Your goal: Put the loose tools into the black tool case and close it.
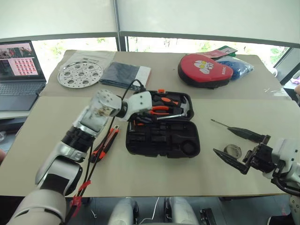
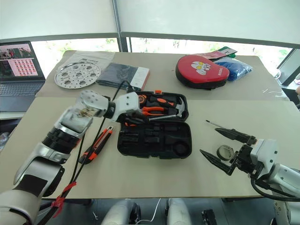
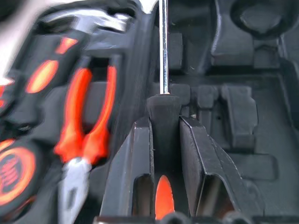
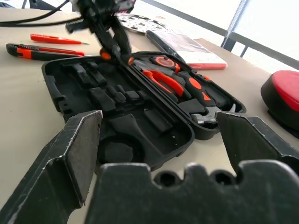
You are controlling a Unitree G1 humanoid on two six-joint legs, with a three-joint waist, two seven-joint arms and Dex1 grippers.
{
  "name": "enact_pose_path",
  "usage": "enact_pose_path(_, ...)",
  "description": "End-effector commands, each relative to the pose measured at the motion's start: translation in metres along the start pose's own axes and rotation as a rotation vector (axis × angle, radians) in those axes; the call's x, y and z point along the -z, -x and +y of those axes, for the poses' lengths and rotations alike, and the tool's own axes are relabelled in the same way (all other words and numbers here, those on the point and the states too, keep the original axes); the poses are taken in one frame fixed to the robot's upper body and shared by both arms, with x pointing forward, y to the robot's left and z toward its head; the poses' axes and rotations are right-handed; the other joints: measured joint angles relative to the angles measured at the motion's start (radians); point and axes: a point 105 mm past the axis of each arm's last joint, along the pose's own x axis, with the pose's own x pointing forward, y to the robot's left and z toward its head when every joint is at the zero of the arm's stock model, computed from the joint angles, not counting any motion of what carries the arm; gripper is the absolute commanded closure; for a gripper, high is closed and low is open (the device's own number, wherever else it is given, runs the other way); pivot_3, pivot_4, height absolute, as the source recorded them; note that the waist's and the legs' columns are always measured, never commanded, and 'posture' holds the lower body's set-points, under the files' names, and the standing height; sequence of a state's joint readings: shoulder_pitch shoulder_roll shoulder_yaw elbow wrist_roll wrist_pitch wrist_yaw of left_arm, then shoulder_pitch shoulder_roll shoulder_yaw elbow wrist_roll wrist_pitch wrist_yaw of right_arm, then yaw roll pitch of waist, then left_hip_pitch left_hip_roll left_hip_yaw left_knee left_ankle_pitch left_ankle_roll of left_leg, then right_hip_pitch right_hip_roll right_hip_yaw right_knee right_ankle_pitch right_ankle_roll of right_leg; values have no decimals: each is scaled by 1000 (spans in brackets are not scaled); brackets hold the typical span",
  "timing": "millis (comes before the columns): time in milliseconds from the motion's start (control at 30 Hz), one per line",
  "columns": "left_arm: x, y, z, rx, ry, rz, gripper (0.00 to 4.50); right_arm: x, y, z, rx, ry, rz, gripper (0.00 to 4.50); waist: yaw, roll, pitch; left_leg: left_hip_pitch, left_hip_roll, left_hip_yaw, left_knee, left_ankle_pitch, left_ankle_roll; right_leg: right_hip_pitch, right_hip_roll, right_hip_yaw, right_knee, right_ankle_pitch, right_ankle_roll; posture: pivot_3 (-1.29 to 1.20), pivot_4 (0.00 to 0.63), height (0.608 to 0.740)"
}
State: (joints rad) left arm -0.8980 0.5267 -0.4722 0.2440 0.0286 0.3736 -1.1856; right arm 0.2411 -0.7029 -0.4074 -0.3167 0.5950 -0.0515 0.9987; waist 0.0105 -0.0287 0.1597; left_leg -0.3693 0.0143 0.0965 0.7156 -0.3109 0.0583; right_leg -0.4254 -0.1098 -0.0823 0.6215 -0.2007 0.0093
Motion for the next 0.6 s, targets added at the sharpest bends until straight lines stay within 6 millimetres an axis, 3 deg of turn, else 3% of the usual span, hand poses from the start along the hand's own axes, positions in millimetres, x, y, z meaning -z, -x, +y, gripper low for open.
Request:
enact_pose_path(33,-11,-6,12,-49,-85,28,4060,-16,-2,-3,15,37,-34,0,3,0,0,0,0,0,0,0,0,0,0,0,0,0,0,0,150,740)
enact_pose_path(300,-10,-25,11,-35,-169,58,4060,-19,-6,9,16,4,-49,0,15,0,0,-3,-1,0,1,-3,5,0,-1,1,-4,1,2,0,150,740)
enact_pose_path(567,-8,-31,7,0,-204,69,4060,-20,-12,17,14,-20,-62,0,19,1,0,-3,-1,0,5,-7,12,2,-2,1,-6,2,4,0,150,740)
enact_pose_path(600,-9,-30,7,-3,-204,66,3595,-20,-12,17,16,-23,-63,0,19,1,0,-3,-1,0,6,-7,12,2,-2,1,-6,2,4,0,150,740)
